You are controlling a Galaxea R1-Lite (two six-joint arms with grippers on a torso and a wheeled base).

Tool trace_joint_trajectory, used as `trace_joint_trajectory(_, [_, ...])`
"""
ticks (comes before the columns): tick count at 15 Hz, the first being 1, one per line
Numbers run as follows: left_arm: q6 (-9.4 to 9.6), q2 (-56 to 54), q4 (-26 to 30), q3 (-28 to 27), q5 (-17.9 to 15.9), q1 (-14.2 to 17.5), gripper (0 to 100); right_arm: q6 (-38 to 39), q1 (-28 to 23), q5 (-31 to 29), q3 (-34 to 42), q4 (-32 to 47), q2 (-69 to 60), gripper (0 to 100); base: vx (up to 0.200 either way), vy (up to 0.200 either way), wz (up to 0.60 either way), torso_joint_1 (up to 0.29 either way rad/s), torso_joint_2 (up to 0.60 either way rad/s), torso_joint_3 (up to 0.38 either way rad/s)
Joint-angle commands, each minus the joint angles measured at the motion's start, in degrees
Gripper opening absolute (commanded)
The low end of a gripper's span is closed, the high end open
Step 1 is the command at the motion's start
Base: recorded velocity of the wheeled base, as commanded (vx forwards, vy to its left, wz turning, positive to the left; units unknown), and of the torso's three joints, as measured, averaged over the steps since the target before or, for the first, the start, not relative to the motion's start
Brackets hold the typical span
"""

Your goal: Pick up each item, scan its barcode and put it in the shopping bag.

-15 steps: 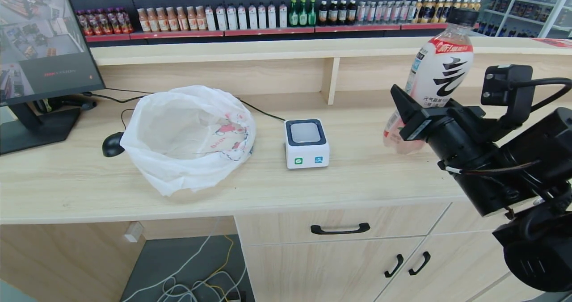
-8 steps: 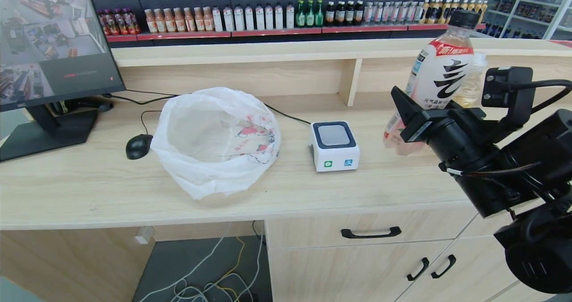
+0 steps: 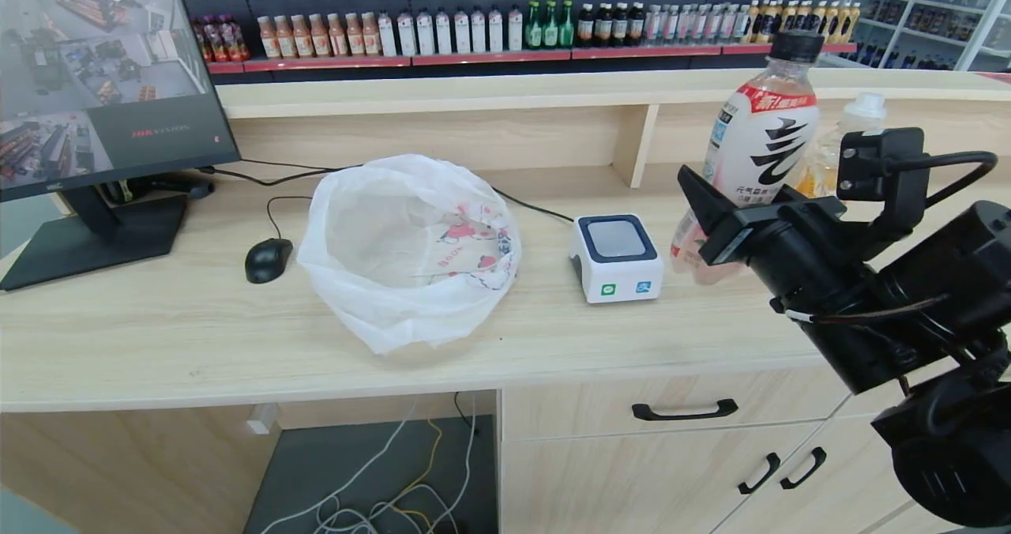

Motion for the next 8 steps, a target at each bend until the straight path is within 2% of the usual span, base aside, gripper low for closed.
trace_joint_trajectory(1, [0.02, 0.00, -0.01, 0.01, 0.02, 0.06, 100, -1.60, -0.32, 3.12, -0.03, -0.19, 0.61, 0, 0.000, 0.000, 0.00, 0.000, 0.00, 0.000])
trace_joint_trajectory(4, [0.02, 0.00, -0.01, 0.01, 0.02, 0.06, 100, -5.73, -0.58, 4.53, -0.90, -0.19, 3.95, 0, 0.000, 0.000, 0.00, 0.000, 0.00, 0.000])
trace_joint_trajectory(8, [0.02, 0.00, -0.01, 0.01, 0.02, 0.06, 100, -11.97, -0.84, 6.81, -9.17, -0.19, 8.88, 0, 0.000, 0.000, 0.00, 0.000, 0.00, 0.000])
